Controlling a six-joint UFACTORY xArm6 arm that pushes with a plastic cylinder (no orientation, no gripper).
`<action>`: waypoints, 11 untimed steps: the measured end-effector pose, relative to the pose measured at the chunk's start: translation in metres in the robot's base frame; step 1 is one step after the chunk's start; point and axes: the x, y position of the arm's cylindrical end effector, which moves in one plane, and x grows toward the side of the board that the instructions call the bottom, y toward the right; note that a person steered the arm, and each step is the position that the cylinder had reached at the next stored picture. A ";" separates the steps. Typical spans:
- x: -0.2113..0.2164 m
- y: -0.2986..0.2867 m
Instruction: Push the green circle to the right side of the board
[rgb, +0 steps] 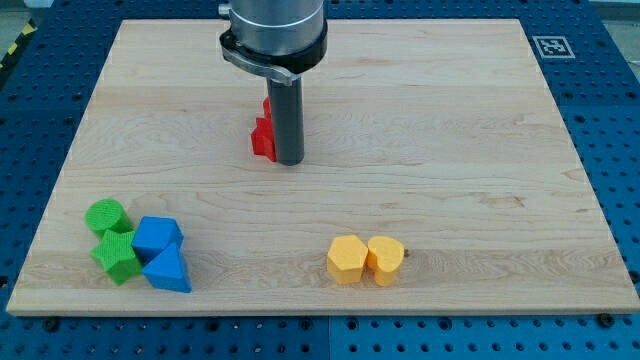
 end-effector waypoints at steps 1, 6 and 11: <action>-0.006 -0.057; 0.079 -0.242; 0.073 -0.161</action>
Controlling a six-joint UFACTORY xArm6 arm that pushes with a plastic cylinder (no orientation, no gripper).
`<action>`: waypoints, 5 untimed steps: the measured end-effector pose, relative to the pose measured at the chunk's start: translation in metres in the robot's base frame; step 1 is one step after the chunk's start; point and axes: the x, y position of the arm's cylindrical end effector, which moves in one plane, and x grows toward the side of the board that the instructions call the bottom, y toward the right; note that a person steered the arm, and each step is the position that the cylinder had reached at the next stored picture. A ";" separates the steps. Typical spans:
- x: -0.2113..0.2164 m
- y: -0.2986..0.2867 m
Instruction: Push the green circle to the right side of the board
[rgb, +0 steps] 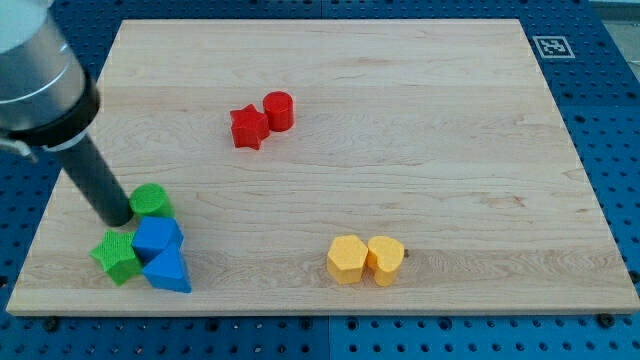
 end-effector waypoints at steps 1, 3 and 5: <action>-0.006 0.033; -0.008 -0.005; 0.049 -0.056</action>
